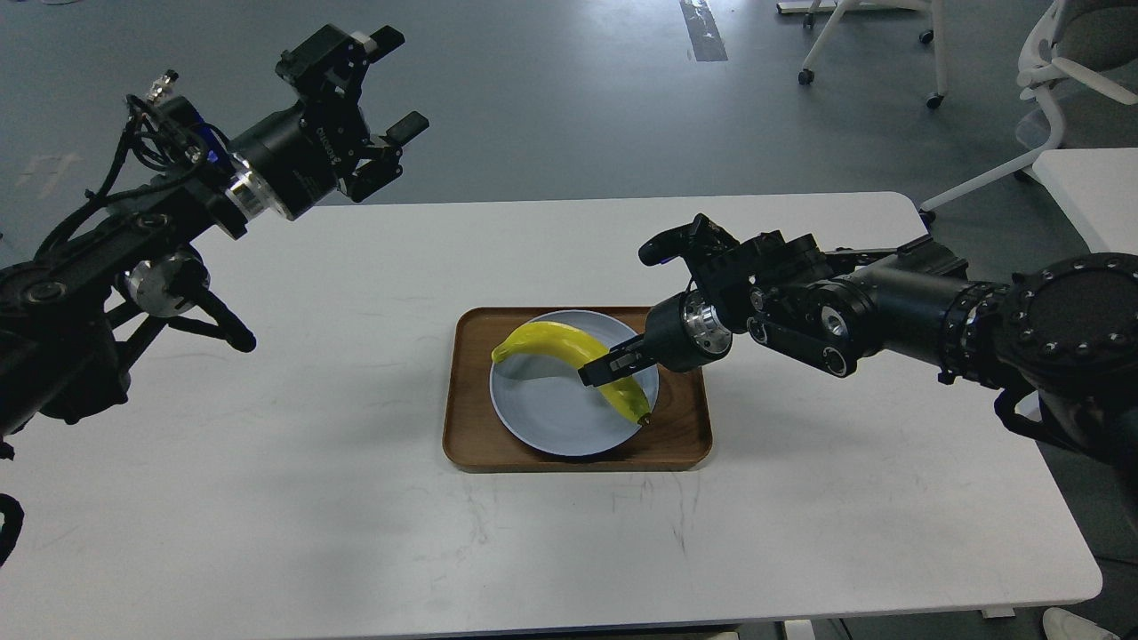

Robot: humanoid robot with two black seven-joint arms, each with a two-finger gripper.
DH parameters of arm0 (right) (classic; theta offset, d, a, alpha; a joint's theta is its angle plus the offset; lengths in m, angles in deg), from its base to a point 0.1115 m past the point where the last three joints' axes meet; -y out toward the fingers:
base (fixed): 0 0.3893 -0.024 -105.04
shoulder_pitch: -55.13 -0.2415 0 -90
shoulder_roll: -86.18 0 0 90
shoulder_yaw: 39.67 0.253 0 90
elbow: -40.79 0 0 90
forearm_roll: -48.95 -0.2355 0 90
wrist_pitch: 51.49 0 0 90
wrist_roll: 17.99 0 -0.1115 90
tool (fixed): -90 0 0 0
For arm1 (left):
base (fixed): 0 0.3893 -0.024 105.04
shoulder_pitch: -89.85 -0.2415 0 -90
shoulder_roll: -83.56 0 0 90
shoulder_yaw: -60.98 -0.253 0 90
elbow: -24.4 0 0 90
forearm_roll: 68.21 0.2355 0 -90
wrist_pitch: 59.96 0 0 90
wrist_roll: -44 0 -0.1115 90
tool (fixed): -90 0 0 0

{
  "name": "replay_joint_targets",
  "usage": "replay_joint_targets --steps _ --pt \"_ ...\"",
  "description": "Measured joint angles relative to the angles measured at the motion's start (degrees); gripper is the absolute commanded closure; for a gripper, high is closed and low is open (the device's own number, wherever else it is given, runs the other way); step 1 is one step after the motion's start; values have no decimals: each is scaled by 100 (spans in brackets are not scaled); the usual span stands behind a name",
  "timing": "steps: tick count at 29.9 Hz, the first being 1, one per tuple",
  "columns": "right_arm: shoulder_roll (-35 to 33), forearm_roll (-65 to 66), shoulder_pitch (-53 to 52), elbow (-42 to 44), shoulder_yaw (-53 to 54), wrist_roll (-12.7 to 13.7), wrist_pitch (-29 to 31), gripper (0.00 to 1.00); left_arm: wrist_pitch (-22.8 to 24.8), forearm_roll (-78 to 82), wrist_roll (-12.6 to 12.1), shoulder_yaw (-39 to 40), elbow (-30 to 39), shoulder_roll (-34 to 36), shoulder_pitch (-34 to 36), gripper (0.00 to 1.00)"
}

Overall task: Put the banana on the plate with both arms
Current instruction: 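Lower the banana onto the plate and open the right gripper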

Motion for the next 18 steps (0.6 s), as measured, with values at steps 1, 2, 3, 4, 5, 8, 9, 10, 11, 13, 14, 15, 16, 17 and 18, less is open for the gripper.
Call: replay_joint_targets --steps 1,2,3,4,5,8,9,10,11,13,14,15,16,17,18 --pt "17 -1 0 28 0 0 0 68 0 0 0 0 0 0 0 1" --pt "28 -1 0 48 0 0 0 67 0 0 0 0 0 0 0 1" --pt "37 -1 0 62 0 0 0 64 0 0 0 0 0 0 0 1" --pt "42 -1 0 69 0 0 0 63 0 0 0 1 0 0 0 1" --pt "44 -1 1 73 0 0 0 63 0 0 0 2 0 0 0 1" --pt "46 -2 1 78 -6 0 8 53 0 0 0 7 0 0 0 1" --pt "46 -2 3 78 -7 0 8 49 0 0 0 8 0 0 0 1" --pt "46 -1 4 78 -8 0 8 42 0 0 0 8 0 0 0 1" --pt "46 -2 4 79 -8 0 10 37 0 0 0 9 0 2 0 1" --pt "47 -1 8 79 -8 0 13 24 0 0 0 9 0 9 0 1" --pt "47 -2 8 79 -8 0 17 17 0 0 0 9 0 13 0 1" --pt "47 -2 8 79 -8 0 21 3 0 0 0 9 0 15 0 1" --pt "47 -2 8 79 -8 0 25 3 0 0 0 9 0 16 0 1" --pt "47 -2 8 79 -7 0 26 3 0 0 0 10 0 16 0 1" --pt "46 -7 8 79 -2 0 27 2 0 0 0 14 0 16 0 1"
